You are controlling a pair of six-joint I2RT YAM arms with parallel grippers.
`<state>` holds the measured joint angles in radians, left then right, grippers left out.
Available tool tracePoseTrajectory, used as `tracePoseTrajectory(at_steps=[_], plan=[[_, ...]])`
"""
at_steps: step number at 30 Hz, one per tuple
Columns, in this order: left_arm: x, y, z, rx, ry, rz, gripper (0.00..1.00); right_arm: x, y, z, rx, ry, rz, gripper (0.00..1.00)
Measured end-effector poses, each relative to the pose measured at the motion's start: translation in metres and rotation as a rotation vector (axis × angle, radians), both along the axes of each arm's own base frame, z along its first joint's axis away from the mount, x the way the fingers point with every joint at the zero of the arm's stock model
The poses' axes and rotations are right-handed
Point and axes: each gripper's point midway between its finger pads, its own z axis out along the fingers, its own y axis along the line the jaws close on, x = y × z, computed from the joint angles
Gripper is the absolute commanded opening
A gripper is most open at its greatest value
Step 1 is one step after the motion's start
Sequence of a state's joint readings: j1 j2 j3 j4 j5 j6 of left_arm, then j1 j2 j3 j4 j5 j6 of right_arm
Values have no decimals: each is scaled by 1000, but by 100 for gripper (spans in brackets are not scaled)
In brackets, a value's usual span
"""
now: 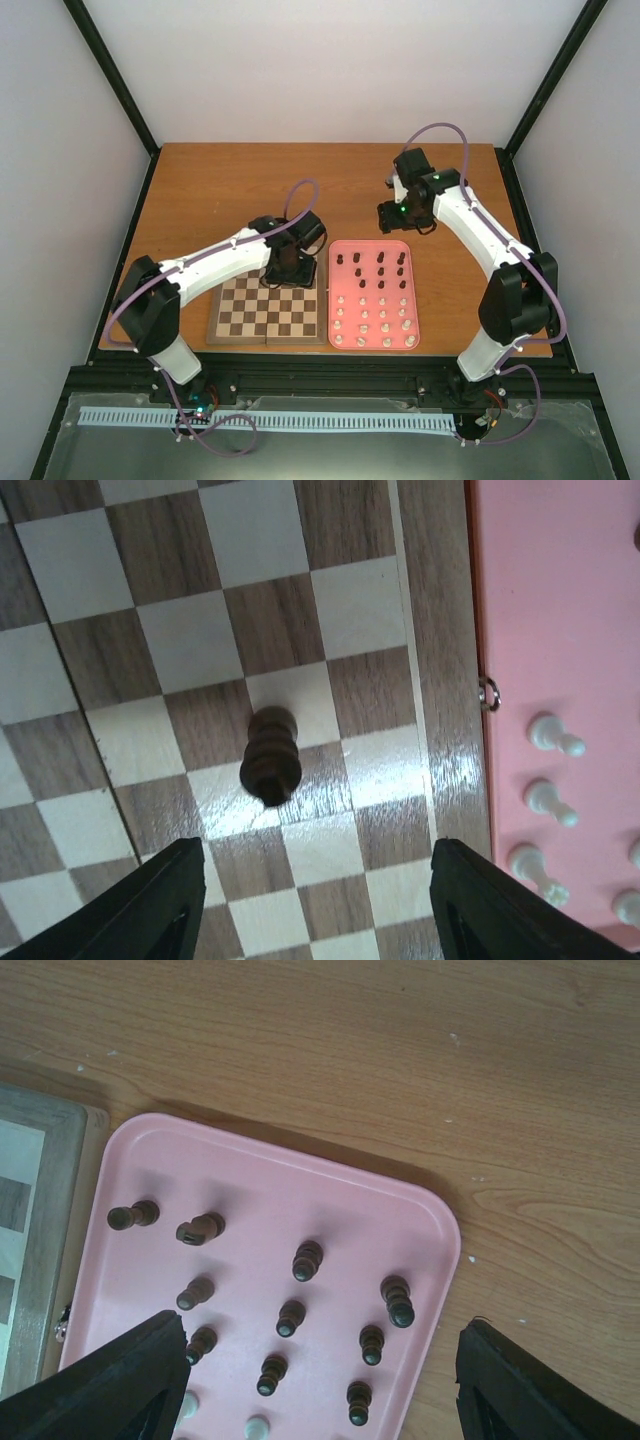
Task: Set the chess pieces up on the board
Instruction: Pick up the chess piece from the chessboard.
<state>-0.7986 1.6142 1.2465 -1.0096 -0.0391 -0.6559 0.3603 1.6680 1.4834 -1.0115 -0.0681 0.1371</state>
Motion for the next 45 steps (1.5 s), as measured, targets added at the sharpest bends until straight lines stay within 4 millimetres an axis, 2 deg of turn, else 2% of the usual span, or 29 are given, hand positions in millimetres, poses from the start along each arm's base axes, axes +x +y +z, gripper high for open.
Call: tracePoseTrajectory(at_steps=[10, 17, 18, 23, 32, 38, 41, 45], plan=[[11, -5, -19, 27, -6, -6, 49, 4, -10, 2, 4, -6, -15, 72], [12, 3, -27, 38, 1, 8, 50, 4, -9, 2, 15, -5, -9, 72], [11, 9, -32, 50, 13, 17, 49, 5, -9, 3, 17, -7, -10, 72], [13, 13, -34, 53, 15, 23, 42, 5, -9, 3, 18, -7, -11, 72], [15, 13, -35, 55, 15, 18, 38, 5, -10, 3, 18, -6, -13, 72], [18, 12, -41, 60, 18, 10, 19, 5, -10, 3, 21, -6, -12, 72], [19, 12, -41, 62, 15, 2, 3, 5, -10, 3, 20, -6, -12, 72], [21, 12, -40, 66, 7, 7, 1, 5, -10, 3, 20, -6, -12, 72]])
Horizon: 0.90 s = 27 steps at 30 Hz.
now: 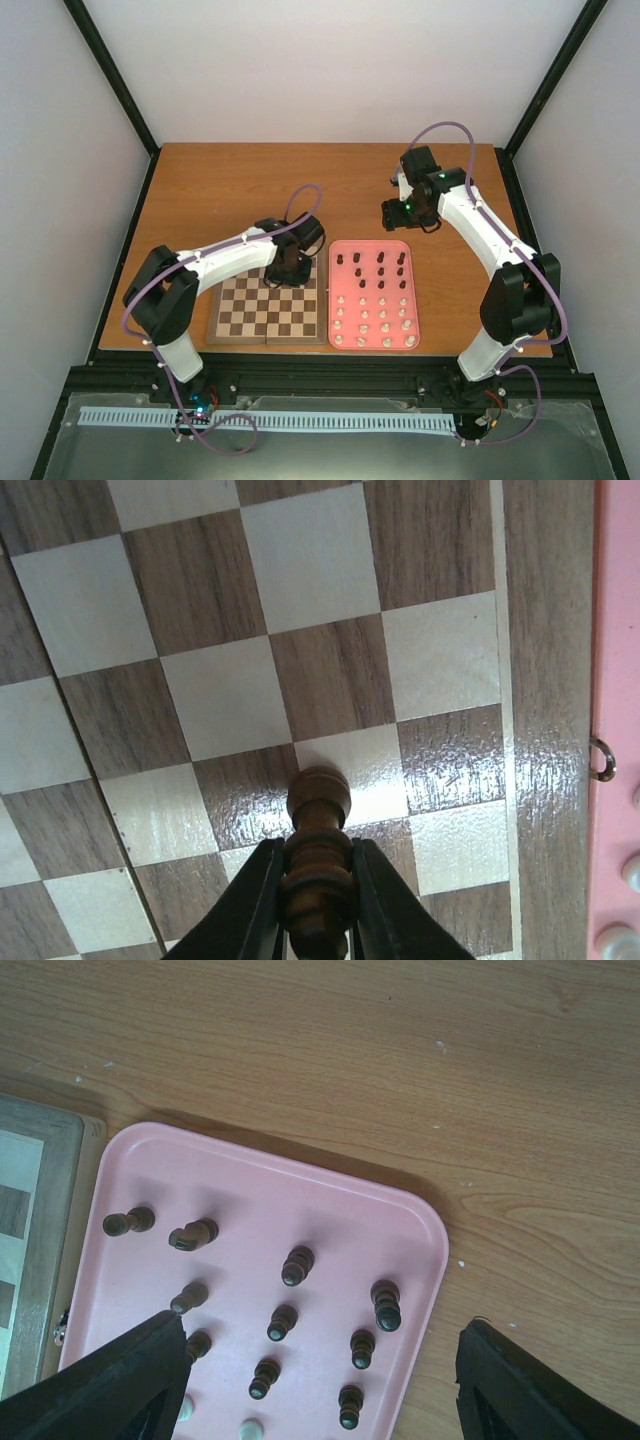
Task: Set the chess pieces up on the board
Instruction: Pick up the chess piece from the chessboard, then place the chess piece on the chessboard.
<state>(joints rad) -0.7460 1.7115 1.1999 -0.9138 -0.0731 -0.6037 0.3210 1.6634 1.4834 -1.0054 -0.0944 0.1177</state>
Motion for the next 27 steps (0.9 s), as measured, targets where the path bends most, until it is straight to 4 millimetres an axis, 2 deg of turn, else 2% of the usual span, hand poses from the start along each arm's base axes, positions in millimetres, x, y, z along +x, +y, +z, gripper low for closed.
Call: tracePoseTrajectory(at_steps=[5, 11, 14, 16, 19, 23, 27], plan=[[-3, 7, 12, 8, -9, 6, 1, -3, -1, -5, -3, 14, 1, 72], [-8, 23, 58, -38, -77, 33, 1, -13, -3, -23, -13, 59, 2, 72], [-15, 37, 80, -63, -117, 62, 1, -24, -7, -37, -28, 98, 0, 72], [-22, 50, 87, -73, -133, 86, 1, -30, -10, -44, -41, 117, -3, 72], [-37, 72, 81, -56, -118, 127, 1, -34, -13, -48, -50, 129, -6, 71], [-52, 100, 57, -2, -54, 194, 1, -33, -12, -48, -44, 128, -6, 70], [-62, 120, 43, 23, -20, 268, 2, -26, -9, -49, -39, 130, -6, 70]])
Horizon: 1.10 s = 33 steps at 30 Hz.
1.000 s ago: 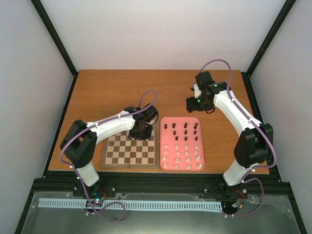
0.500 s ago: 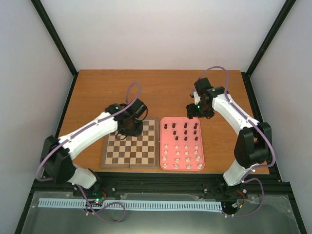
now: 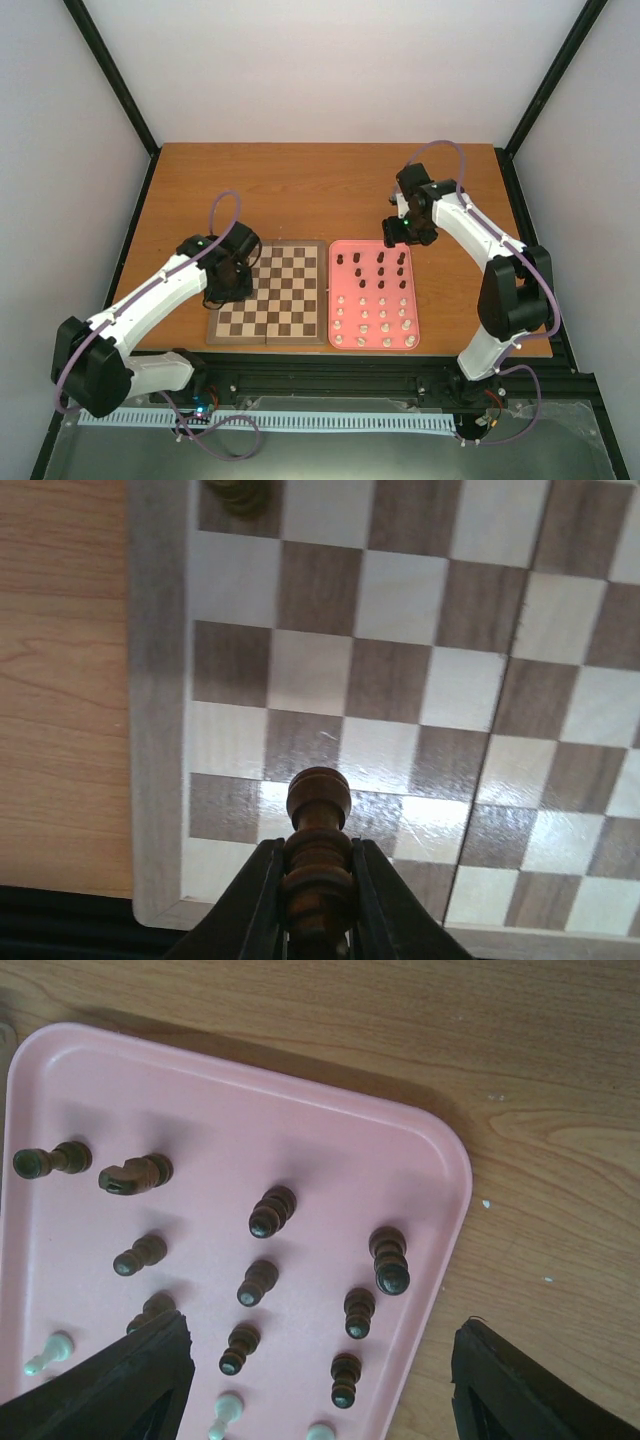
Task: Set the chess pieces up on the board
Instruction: Place the chess piece on the chessboard.
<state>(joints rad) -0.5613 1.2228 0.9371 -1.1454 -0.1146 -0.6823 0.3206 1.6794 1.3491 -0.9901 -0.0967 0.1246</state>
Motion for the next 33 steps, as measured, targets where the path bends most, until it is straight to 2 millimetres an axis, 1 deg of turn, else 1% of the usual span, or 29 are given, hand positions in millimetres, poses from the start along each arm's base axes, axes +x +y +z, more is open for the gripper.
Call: tracePoseTrajectory(at_steps=[6, 9, 12, 18, 28, 33], plan=[[6, 26, -4, 6, -3, 119, 2, 2, 2, -4, 5, 12, 2, 70], [13, 37, -8, 3, -4, 172, 2, 2, 3, -5, 6, 17, 3, 70], [22, 44, -13, 1, -2, 200, 2, 2, 3, -5, 9, 18, 4, 70], [37, 47, -25, 1, 15, 207, 2, 1, 4, -6, 10, 20, 4, 70], [56, 45, -32, 0, 5, 190, 2, 2, 4, -6, 10, 21, 5, 70], [59, 45, -35, 3, 8, 183, 2, 2, 3, -11, 6, 33, 4, 70]])
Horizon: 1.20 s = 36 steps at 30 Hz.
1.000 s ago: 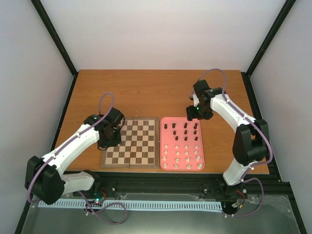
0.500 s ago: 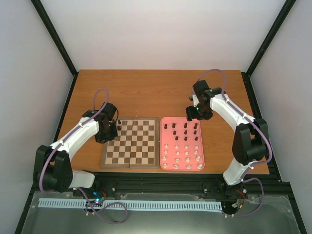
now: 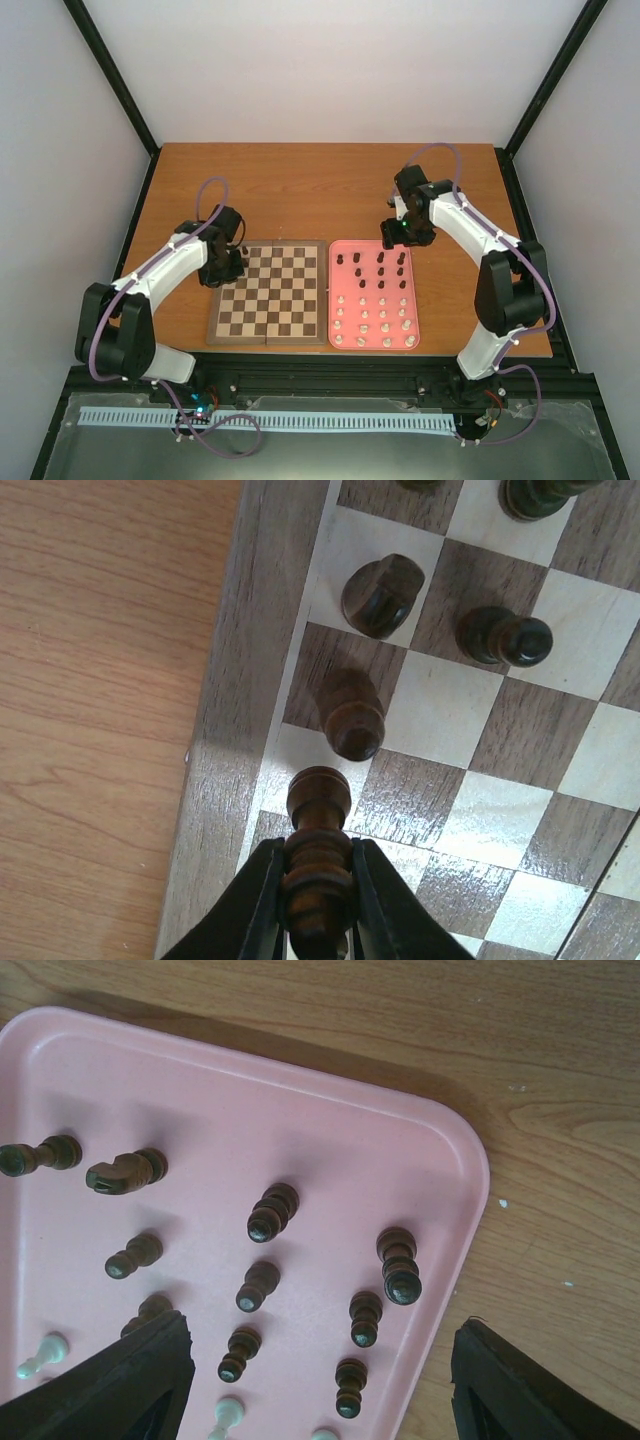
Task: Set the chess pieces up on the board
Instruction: Place the chess piece on the chessboard.
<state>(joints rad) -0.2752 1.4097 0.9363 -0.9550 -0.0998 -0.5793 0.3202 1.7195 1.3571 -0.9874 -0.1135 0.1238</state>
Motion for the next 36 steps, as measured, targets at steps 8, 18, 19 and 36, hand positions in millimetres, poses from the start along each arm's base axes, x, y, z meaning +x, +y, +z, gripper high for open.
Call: tracePoseTrajectory(at_steps=[8, 18, 19, 36], plan=[[5, 0, -2, -2, -9, -1, 2, 0, 0, -1, 0, 4, 0, 70], [4, 0, -7, -3, 0, -8, 2, 0, 1, -1, 2, 5, 1, 70], [3, 0, -8, -4, 5, -8, 2, 0, 1, -1, 2, 5, 1, 70], [-2, 1, -11, -7, 16, -13, 16, -1, 2, -1, 10, 8, 3, 70]])
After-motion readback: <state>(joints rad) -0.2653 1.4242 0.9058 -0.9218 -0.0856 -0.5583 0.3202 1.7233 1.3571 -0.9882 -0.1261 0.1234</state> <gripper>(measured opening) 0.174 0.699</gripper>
